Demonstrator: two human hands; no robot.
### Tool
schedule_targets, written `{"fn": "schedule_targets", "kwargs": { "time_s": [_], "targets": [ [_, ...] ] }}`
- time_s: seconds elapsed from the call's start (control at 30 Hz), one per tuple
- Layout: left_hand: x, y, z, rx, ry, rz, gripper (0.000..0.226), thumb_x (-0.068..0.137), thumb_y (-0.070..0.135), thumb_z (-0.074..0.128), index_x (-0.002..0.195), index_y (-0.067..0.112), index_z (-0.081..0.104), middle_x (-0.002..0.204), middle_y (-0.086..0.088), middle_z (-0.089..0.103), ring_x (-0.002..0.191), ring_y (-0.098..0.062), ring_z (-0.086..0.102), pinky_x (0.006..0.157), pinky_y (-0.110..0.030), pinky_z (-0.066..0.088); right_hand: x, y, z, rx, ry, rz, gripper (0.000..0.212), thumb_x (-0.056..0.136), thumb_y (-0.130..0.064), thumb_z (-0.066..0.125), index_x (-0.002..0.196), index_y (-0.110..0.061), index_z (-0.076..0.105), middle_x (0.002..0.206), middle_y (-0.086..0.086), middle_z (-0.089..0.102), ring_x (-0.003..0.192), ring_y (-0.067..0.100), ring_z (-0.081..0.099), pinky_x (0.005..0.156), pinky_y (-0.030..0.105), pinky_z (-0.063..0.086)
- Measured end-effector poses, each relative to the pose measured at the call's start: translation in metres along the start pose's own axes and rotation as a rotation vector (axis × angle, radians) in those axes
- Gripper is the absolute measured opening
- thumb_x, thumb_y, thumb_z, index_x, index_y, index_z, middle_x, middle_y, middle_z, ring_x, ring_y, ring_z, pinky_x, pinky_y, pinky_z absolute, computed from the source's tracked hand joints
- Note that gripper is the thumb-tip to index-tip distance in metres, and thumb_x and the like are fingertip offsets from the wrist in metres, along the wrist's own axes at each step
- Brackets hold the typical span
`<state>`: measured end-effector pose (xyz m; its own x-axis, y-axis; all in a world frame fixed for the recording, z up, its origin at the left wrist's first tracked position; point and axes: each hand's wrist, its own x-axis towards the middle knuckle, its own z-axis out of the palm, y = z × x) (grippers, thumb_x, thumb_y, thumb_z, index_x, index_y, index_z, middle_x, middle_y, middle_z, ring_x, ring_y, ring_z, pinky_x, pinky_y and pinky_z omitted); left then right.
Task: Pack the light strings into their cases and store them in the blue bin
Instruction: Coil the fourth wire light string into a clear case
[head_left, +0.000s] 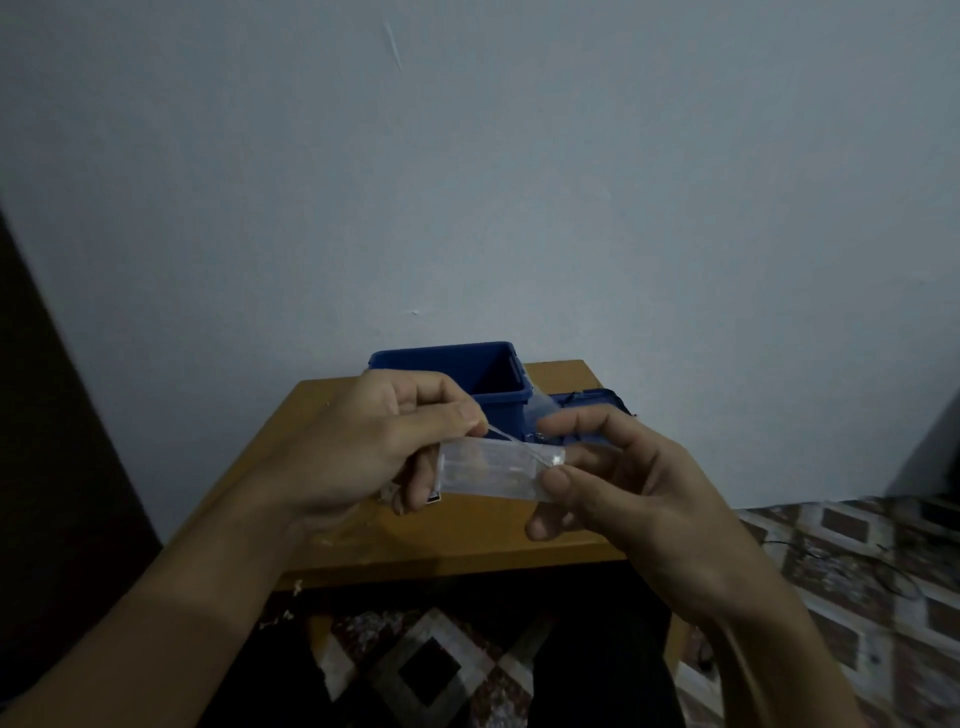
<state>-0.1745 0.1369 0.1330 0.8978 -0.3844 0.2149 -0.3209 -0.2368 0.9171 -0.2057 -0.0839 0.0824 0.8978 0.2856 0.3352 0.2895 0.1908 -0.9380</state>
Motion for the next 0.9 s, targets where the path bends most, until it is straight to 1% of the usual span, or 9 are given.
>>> {"fn": "schedule_targets", "kwargs": {
  "time_s": [0.17, 0.27, 0.33, 0.47, 0.53, 0.6, 0.67, 0.77, 0.9],
  "targets": [
    [0.007, -0.003, 0.005, -0.034, 0.015, -0.033, 0.02, 0.085, 0.027, 0.066, 0.08, 0.008, 0.072, 0.044, -0.013, 0.049, 0.03, -0.013, 0.039, 0.034, -0.019, 0.033, -0.001, -0.002, -0.003, -0.108, 0.0, 0.003, 0.027, 0.083, -0.018, 0.069, 0.106, -0.006, 0.065, 0.089, 0.014, 0.075, 0.074, 0.027, 0.074, 0.069, 0.028, 0.06],
    [0.009, -0.005, 0.006, -0.081, -0.018, -0.074, 0.021, 0.078, 0.032, 0.07, 0.077, 0.011, 0.073, 0.055, -0.014, 0.049, 0.031, -0.012, 0.038, 0.033, -0.016, 0.03, -0.002, -0.003, -0.003, -0.11, 0.023, -0.013, 0.027, 0.081, -0.016, 0.071, 0.104, -0.004, 0.063, 0.09, 0.02, 0.074, 0.074, 0.03, 0.075, 0.071, 0.031, 0.061],
    [0.009, -0.007, 0.004, -0.119, -0.084, -0.107, 0.019, 0.081, 0.03, 0.076, 0.077, 0.012, 0.072, 0.065, -0.016, 0.05, 0.031, -0.01, 0.039, 0.032, -0.015, 0.029, -0.003, -0.002, -0.004, -0.11, 0.026, -0.037, 0.027, 0.08, -0.014, 0.071, 0.103, -0.002, 0.063, 0.089, 0.018, 0.073, 0.075, 0.029, 0.075, 0.072, 0.029, 0.06],
    [0.014, -0.016, 0.006, -0.342, -0.177, -0.174, 0.015, 0.086, 0.018, 0.068, 0.077, 0.007, 0.069, 0.059, -0.011, 0.052, 0.029, -0.005, 0.039, 0.028, -0.013, 0.03, -0.002, 0.001, 0.001, -0.076, 0.013, -0.063, 0.029, 0.08, -0.014, 0.07, 0.105, -0.002, 0.063, 0.09, 0.013, 0.076, 0.08, 0.027, 0.075, 0.074, 0.029, 0.06],
    [0.013, -0.024, 0.01, -0.457, -0.2, -0.193, 0.017, 0.09, 0.014, 0.056, 0.08, 0.007, 0.068, 0.056, -0.009, 0.048, 0.031, -0.004, 0.037, 0.031, -0.013, 0.028, 0.0, 0.002, 0.003, -0.032, 0.012, -0.064, 0.031, 0.08, -0.014, 0.069, 0.108, -0.002, 0.063, 0.094, 0.013, 0.077, 0.086, 0.03, 0.075, 0.079, 0.035, 0.062],
    [0.009, -0.034, 0.018, -0.555, -0.221, -0.202, 0.014, 0.09, 0.015, 0.056, 0.087, 0.009, 0.068, 0.056, -0.003, 0.053, 0.032, -0.002, 0.035, 0.035, -0.015, 0.022, 0.0, 0.003, 0.002, -0.019, 0.019, -0.063, 0.033, 0.082, -0.015, 0.068, 0.112, -0.001, 0.063, 0.099, 0.014, 0.077, 0.091, 0.032, 0.075, 0.083, 0.039, 0.062],
    [0.006, -0.043, 0.029, -0.627, -0.163, -0.208, 0.009, 0.086, 0.017, 0.063, 0.089, 0.011, 0.07, 0.062, -0.001, 0.055, 0.033, -0.001, 0.031, 0.038, -0.017, 0.016, 0.0, 0.004, 0.0, -0.06, 0.04, -0.075, 0.032, 0.084, -0.016, 0.068, 0.113, -0.002, 0.063, 0.101, 0.013, 0.077, 0.09, 0.031, 0.075, 0.082, 0.037, 0.062],
    [-0.002, -0.05, 0.05, -0.634, 0.017, -0.167, 0.018, 0.081, 0.02, 0.061, 0.093, 0.007, 0.064, 0.065, -0.003, 0.052, 0.035, -0.005, 0.027, 0.041, -0.021, 0.015, 0.0, 0.008, -0.001, -0.06, 0.08, -0.104, 0.027, 0.088, -0.014, 0.066, 0.112, -0.003, 0.063, 0.103, 0.013, 0.076, 0.095, 0.029, 0.074, 0.08, 0.03, 0.06],
    [-0.013, -0.052, 0.078, -0.493, 0.303, -0.011, 0.02, 0.092, 0.024, 0.058, 0.097, 0.006, 0.067, 0.071, -0.008, 0.059, 0.037, -0.007, 0.028, 0.042, -0.024, 0.02, 0.003, 0.013, 0.002, -0.095, 0.143, -0.152, 0.024, 0.09, -0.013, 0.064, 0.112, -0.004, 0.064, 0.106, 0.014, 0.075, 0.1, 0.026, 0.073, 0.085, 0.033, 0.06]
  ]
}}
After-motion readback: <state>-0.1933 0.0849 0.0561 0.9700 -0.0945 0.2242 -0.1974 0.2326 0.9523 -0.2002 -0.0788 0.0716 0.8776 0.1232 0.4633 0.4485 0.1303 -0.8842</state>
